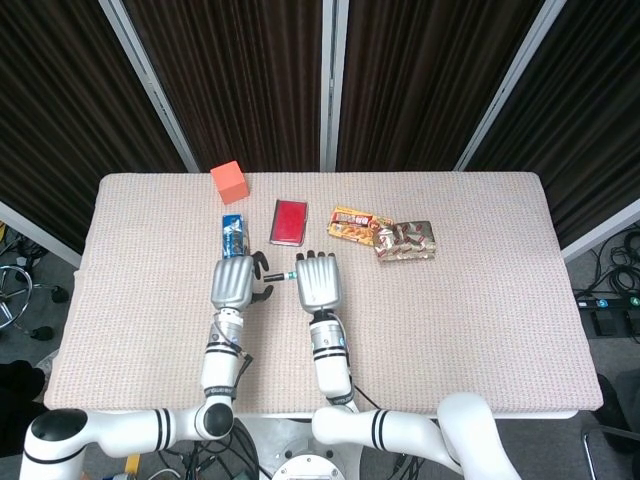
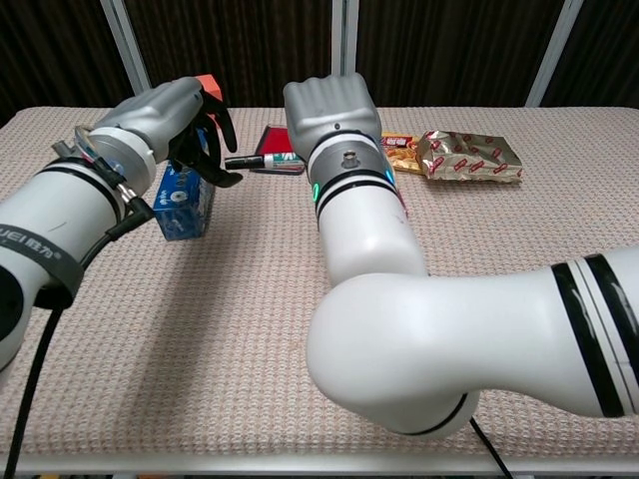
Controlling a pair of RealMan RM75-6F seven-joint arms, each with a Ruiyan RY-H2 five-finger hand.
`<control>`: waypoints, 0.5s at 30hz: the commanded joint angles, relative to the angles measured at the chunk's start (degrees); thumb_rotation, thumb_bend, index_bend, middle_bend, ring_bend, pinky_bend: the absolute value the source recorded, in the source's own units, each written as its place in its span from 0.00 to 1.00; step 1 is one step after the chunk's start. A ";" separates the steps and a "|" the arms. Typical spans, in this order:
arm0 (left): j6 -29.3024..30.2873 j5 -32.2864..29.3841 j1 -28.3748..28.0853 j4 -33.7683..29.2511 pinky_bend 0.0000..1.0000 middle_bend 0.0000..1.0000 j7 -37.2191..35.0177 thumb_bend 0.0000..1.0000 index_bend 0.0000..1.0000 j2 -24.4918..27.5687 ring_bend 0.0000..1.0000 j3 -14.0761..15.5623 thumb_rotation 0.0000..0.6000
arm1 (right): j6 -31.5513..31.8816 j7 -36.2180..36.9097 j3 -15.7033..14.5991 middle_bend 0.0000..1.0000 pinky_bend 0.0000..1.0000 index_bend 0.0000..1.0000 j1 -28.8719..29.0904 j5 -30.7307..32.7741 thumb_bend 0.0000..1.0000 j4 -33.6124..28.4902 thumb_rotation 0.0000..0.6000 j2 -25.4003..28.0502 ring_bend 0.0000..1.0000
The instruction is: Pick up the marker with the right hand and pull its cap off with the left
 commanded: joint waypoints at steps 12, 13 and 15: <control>-0.08 -0.25 -0.33 0.81 0.66 0.65 -0.54 0.37 0.59 -0.78 0.60 -0.35 1.00 | -0.18 -0.16 0.47 0.63 0.61 0.71 -0.81 -1.07 0.33 -0.72 1.00 0.10 0.54; -0.13 -0.30 -0.38 0.81 0.67 0.66 -0.54 0.38 0.59 -0.81 0.61 -0.42 1.00 | -0.19 -0.13 0.46 0.63 0.61 0.71 -0.89 -1.22 0.33 -0.84 1.00 0.13 0.54; -0.29 -0.37 -0.47 0.78 0.67 0.67 -0.60 0.40 0.60 -0.80 0.62 -0.51 1.00 | -0.14 -0.06 0.36 0.63 0.61 0.71 -1.09 -1.64 0.33 -1.05 1.00 0.23 0.54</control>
